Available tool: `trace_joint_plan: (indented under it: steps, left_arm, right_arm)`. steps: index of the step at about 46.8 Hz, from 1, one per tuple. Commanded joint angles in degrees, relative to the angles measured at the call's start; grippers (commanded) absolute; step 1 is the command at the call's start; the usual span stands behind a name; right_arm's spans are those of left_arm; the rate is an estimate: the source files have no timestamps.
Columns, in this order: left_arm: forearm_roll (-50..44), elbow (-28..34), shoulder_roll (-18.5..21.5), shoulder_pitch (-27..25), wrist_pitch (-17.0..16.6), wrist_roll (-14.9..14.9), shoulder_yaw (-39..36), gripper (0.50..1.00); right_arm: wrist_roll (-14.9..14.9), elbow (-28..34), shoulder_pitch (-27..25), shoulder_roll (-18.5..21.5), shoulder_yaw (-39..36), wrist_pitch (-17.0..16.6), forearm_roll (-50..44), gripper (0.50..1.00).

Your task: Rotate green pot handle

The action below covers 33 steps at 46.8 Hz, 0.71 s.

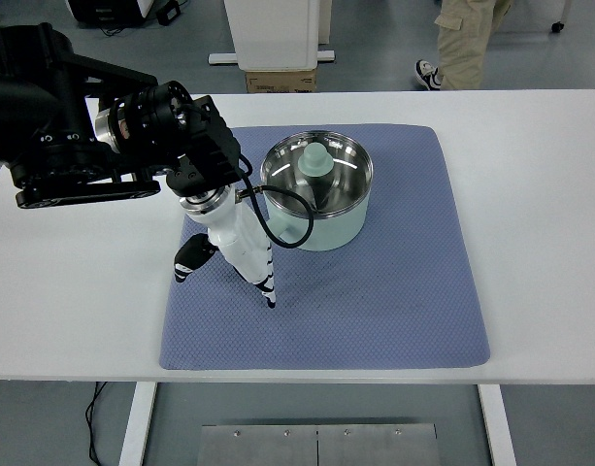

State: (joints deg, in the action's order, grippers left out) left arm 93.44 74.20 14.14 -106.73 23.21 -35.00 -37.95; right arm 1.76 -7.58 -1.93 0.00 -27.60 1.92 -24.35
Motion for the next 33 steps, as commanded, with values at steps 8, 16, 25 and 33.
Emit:
trace_joint_plan:
  steps: [8,16,25,33]
  left_arm:
    - [2.8,-0.2,0.19,-0.41,-0.19,0.0,-1.6,1.0]
    - [3.24,-0.64,0.28,-0.93,-0.1,0.0,-3.18,1.0]
    - [3.59,-1.95,0.28,-1.02,-0.19,0.0,-3.88,1.0]
    - [3.59,-4.32,0.28,-1.02,-0.28,0.0,-4.5,1.0]
  right_arm:
    - [0.0,0.02,0.0,0.0,0.0,0.01,0.0,1.0]
    - [0.0,0.02,0.0,0.0,0.0,0.01,0.0,1.0]
    - [0.0,0.02,0.0,0.0,0.0,0.01,0.0,1.0]
    - [0.0,0.02,0.0,0.0,0.0,0.01,0.0,1.0]
